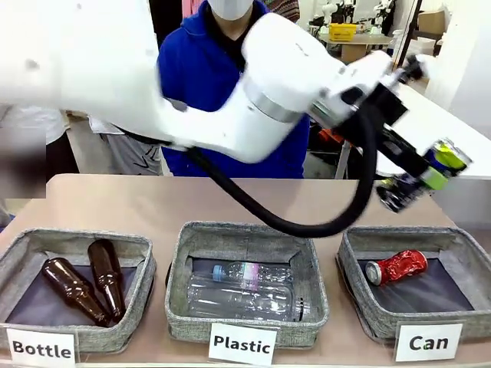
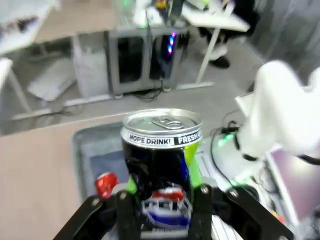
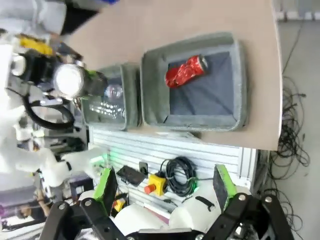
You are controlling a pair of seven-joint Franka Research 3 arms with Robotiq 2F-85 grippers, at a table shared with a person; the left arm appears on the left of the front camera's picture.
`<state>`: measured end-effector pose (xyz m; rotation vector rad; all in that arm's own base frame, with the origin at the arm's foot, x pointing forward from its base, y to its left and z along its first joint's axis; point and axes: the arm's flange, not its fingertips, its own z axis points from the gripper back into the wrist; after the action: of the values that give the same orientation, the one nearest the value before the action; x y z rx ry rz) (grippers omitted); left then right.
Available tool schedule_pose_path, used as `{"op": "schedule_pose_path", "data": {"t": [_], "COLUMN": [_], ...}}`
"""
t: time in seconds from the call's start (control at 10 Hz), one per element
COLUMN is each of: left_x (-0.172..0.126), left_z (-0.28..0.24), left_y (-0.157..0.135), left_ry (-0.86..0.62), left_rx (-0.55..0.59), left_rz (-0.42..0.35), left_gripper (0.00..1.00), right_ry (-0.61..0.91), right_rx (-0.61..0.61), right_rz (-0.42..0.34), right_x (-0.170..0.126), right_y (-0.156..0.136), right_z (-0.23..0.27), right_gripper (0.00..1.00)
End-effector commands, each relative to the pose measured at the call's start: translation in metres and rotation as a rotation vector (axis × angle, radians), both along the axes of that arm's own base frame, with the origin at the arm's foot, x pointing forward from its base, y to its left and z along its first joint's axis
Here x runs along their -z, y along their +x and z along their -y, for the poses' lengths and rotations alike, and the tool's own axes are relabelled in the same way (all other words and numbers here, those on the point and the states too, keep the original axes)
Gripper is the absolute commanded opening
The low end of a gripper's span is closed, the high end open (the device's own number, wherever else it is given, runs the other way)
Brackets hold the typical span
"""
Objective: Sort the can waste into the basket.
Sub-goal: Pick up the can waste from the table and place it in the right Fabric basket.
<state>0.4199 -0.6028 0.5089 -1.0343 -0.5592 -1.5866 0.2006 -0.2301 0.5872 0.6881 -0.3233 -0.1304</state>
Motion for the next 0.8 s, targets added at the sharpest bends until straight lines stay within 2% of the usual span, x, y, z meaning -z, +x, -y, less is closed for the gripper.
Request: {"op": "schedule_pose_path", "data": {"t": [0.0, 0.1, 0.3, 0.4, 0.7], "left_x": [0.017, 0.036, 0.061, 0.062, 0.067], "left_z": [0.050, 0.060, 0.074, 0.074, 0.076], "left_y": [0.032, 0.037, 0.034, 0.029, 0.016], "left_ry": [0.095, 0.173, 0.305, 0.361, 0.353], "left_rx": [0.057, 0.067, 0.088, 0.090, 0.098], "left_rz": [-0.044, -0.032, 0.026, 0.064, 0.089], "left_gripper": [0.42, 0.42, 0.42, 0.42, 0.42], "right_ry": [-0.014, 0.000, 0.000, 0.000, 0.000], "right_rx": [0.045, 0.000, 0.000, 0.000, 0.000], "right_rz": [0.127, 0.000, 0.000, 0.000, 0.000], "right_x": [0.013, 0.000, 0.000, 0.000, 0.000], "right_y": [-0.035, 0.000, 0.000, 0.000, 0.000], "right_z": [0.015, 0.000, 0.000, 0.000, 0.000], "right_gripper": [1.00, 1.00, 1.00, 1.00, 1.00]}}
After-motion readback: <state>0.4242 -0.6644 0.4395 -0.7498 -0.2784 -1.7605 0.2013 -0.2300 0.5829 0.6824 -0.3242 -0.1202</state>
